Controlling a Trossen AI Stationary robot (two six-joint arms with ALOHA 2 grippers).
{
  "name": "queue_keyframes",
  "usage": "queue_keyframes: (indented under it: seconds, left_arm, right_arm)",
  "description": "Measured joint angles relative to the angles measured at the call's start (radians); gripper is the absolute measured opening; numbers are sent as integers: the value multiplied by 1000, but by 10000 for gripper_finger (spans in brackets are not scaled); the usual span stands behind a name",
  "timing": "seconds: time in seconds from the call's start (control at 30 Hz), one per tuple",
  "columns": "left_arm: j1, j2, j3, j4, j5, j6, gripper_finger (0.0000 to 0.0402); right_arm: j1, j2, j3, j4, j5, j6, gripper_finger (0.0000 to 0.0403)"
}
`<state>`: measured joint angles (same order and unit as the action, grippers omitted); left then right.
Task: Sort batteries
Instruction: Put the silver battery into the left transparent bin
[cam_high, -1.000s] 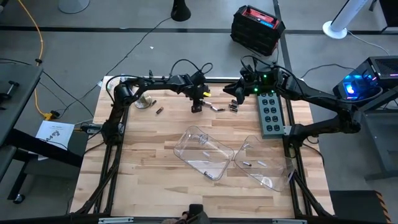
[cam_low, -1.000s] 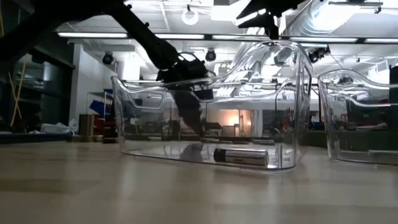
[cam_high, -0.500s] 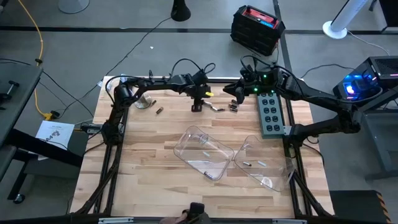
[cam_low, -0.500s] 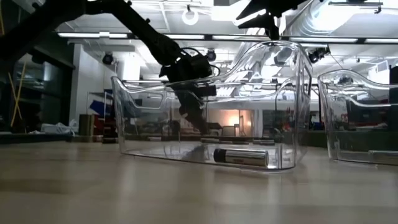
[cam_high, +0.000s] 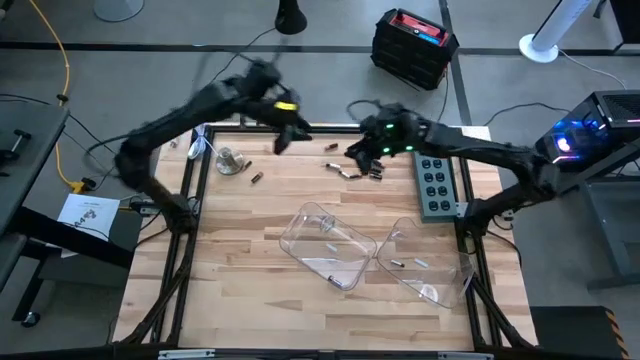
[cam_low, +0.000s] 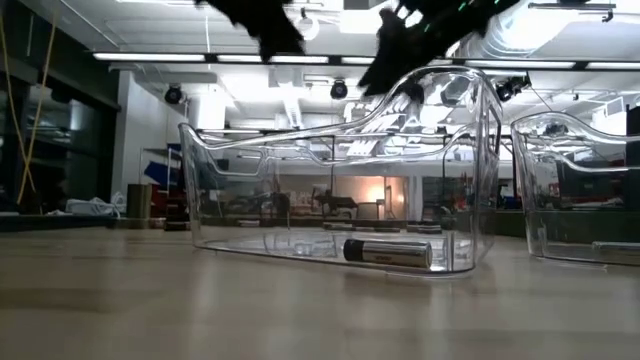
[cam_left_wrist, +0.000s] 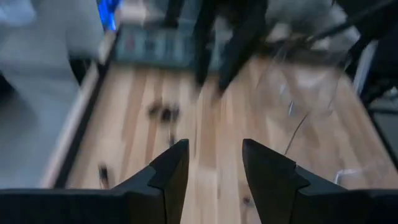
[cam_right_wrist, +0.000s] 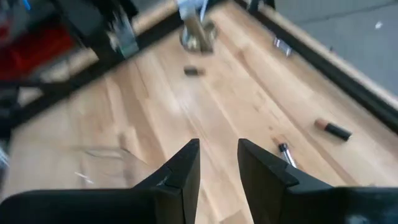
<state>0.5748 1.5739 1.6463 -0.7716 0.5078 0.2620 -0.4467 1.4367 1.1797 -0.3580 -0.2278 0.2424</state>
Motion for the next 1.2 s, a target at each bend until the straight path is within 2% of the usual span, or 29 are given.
queue_keyframes:
  seconds: [0.13, 0.23, 0.43, 0.5, 0.57, 0.67, 0.83, 1.1, 1.2]
  left_arm:
    - [-18, -206, -154, 179, -3, -112, 142]
    - [-30, -373, -356, 424, -35, -264, 142]
    - [-102, -595, -869, 932, -220, -647, 142]
    - [-135, -640, -989, 1047, -279, -750, 142]
    - [-169, -673, -1073, 1094, -342, -811, 142]
    - [-211, -698, -1139, 1106, -430, -834, 142]
    - [-226, -722, -1159, 1110, -473, -834, 142]
    - [-226, -724, -1159, 1108, -472, -818, 142]
    - [-226, -725, -1159, 1108, -472, -817, 142]
  right_arm:
    - [-28, 160, 0, 83, -43, -57, 100]
    - [-44, 274, 5, 147, -65, -97, 100]
    - [-49, 437, 91, 93, -69, -222, 100]
    - [-49, 474, 115, 57, -68, -245, 100]
    - [-49, 508, 133, 44, -53, -257, 100]
    - [-49, 547, 152, 39, -10, -262, 100]
    - [-49, 614, 169, 16, 99, -259, 100]
    - [-51, 694, 175, 35, 109, -217, 100]
    - [-53, 702, 176, 11, 83, -202, 76]
